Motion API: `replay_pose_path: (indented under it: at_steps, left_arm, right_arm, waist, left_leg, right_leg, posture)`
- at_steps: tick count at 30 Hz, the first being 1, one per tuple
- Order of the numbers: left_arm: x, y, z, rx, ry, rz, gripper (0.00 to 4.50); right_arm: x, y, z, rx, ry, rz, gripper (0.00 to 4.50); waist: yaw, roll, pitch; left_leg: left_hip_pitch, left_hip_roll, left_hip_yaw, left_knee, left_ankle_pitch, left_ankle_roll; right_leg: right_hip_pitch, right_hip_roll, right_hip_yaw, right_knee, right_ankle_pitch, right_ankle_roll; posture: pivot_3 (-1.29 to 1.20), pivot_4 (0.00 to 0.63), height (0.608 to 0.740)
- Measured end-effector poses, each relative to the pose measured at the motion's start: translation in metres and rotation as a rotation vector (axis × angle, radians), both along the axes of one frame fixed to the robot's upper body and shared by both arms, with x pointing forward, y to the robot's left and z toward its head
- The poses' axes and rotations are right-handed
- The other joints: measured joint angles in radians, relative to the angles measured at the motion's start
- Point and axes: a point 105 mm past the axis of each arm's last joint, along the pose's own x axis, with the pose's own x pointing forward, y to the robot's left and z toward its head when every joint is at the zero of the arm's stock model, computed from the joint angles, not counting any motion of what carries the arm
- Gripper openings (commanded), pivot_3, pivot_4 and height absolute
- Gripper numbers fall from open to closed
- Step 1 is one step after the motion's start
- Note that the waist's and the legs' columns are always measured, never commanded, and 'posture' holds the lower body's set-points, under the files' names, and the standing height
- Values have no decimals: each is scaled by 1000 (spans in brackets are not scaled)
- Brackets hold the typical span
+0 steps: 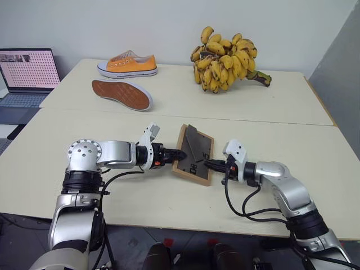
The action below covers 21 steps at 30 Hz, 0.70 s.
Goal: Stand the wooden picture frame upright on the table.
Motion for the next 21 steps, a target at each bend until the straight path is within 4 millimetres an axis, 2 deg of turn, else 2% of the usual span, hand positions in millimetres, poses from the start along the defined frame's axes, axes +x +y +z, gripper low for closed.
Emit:
replay_pose_path:
  at_steps: [4, 6, 9, 12, 13, 15, 17, 21]
  left_arm:
    - [15, 14, 18, 31, -129, 65, 1300]
    - [23, 22, 33, 44, -228, 92, 1300]
    - [27, 24, 46, 41, -313, 89, 1300]
    - [23, 17, 61, 92, -464, 24, 1300]
    - [21, 15, 66, 88, -496, 6, 1300]
    - [16, 10, 75, 84, -577, -39, 1300]
    - [11, 5, 79, 67, -611, -84, 1300]
    - [-2, -7, 89, 33, -669, -175, 1300]
  right_arm:
    - [6, -24, 4, -24, -17, -53, 0]
    - [11, -45, 11, -41, -30, -103, 0]
    - [17, -60, 26, -35, -65, -138, 0]
    - [29, -69, 67, -13, -171, -160, 0]
    - [31, -70, 80, 5, -202, -165, 0]
    - [31, -61, 112, 72, -246, -158, 347]
    - [26, -48, 132, 131, -263, -124, 699]
    - [9, -19, 162, 236, -279, -44, 1725]
  waist:
    - [0, 0, 0]
    - [0, 1, 1]
    - [0, 1, 1]
    - [-1, 2, 2]
    - [-1, 2, 2]
    - [-2, 2, 3]
    - [-1, 2, 3]
    - [0, 2, 3]
  left_leg:
    - [-1, 0, 0, 0, 0, 0]
    - [-3, 0, 0, 0, 0, 0]
    - [-4, 0, 0, -1, 0, 0]
    - [-7, 0, 1, -1, 1, -1]
    - [-7, 0, 0, -1, 2, -3]
    - [-7, 0, 0, -3, 2, -3]
    - [-7, 0, -1, -4, 2, -3]
    - [-8, 0, -2, -4, 2, -3]
  right_leg:
    - [-1, 0, 0, -1, 0, 0]
    - [-1, 0, 0, -3, 0, 0]
    - [-2, 0, -1, -4, 0, 0]
    - [-5, -1, 0, -3, 0, 0]
    - [-5, -1, -1, -3, 0, 0]
    - [-6, 0, -1, -3, 0, -1]
    - [-6, 0, -1, -3, 0, -1]
    - [-6, 0, -1, -3, 0, -1]
  posture:
    - [0, 150, 740]
    - [0, 150, 740]
    - [0, 150, 740]
    - [0, 150, 740]
    - [0, 150, 740]
    - [0, 150, 740]
    - [0, 150, 740]
    - [0, 150, 740]
